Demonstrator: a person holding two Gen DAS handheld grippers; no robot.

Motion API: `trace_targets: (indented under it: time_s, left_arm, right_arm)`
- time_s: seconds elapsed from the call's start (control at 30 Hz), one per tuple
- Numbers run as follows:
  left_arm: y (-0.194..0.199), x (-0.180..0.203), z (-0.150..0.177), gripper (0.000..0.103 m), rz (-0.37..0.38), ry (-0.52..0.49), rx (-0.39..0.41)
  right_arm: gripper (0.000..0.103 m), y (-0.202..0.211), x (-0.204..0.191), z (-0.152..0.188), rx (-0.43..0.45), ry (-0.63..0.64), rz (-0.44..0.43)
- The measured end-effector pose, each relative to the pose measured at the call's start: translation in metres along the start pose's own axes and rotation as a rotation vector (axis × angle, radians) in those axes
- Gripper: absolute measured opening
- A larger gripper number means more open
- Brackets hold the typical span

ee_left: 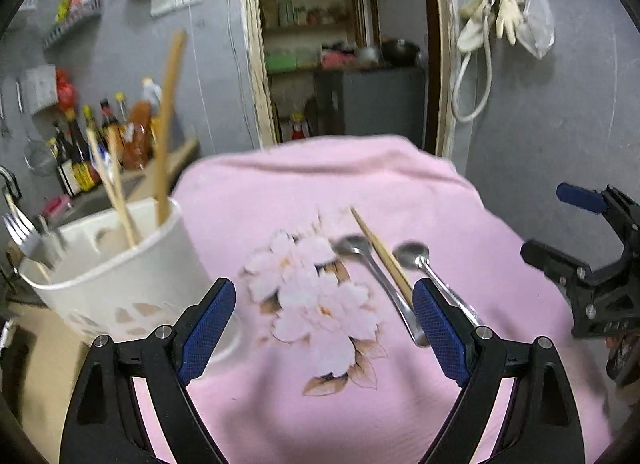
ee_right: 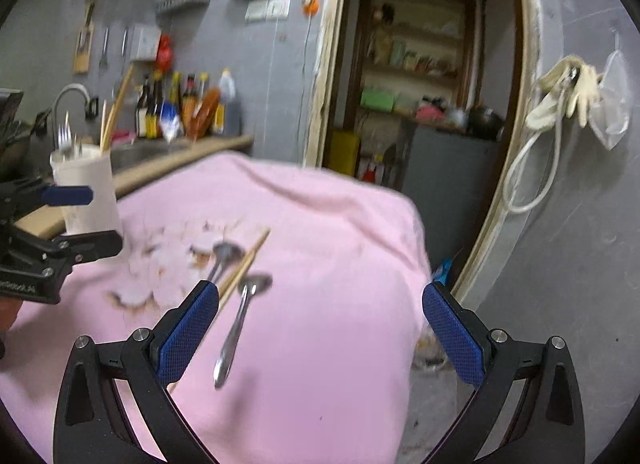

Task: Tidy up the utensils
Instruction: 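Move both tools back over the remaining spoons and chopsticks, then grasp a metal spoon with the right tool while the left tool grasps another spoon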

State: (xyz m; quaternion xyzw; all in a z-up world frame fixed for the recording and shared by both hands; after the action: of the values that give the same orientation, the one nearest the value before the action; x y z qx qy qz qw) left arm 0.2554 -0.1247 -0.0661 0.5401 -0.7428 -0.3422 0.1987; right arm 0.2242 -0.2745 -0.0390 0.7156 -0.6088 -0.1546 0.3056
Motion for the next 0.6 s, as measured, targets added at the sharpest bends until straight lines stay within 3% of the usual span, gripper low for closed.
trace_targets:
  time_s: [0.07, 0.2, 0.27, 0.43, 0.6]
  left_arm:
    - [-0.012, 0.001, 0.000, 0.087, 0.010, 0.003, -0.042]
    - [-0.030, -0.001, -0.004, 0.086, 0.043, 0.028, -0.099]
    - [-0.039, -0.003, -0.006, 0.082, 0.068, 0.044, -0.129]
    - [-0.057, 0.000, -0.013, 0.059, 0.129, 0.054, -0.197]
    - [-0.075, 0.002, -0.019, 0.045, 0.196, 0.084, -0.252]
  right_arm:
    - [0.099, -0.009, -0.003, 0.007, -0.049, 0.001, -0.034]
    - [0.075, -0.024, -0.013, 0.018, -0.129, 0.031, -0.084]
    - [0.068, -0.032, -0.019, 0.023, -0.163, 0.039, -0.115]
    - [0.055, -0.049, -0.036, 0.028, -0.238, 0.069, -0.169]
    - [0.049, -0.064, -0.048, 0.030, -0.293, 0.114, -0.169]
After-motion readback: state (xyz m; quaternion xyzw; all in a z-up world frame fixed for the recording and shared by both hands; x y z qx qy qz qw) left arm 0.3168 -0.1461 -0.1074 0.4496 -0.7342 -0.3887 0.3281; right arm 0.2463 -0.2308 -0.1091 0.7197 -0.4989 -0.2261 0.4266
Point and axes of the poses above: each gripper's, at about its wrist camera, not at the fingertips, and y roughly against the way its jaws point, x to its right, z to its underside, the point moved 8 cm from there along -y, roughly the way its jaws point, and after that the axes turned 9 degrees about -x, right-handed, at the moved point
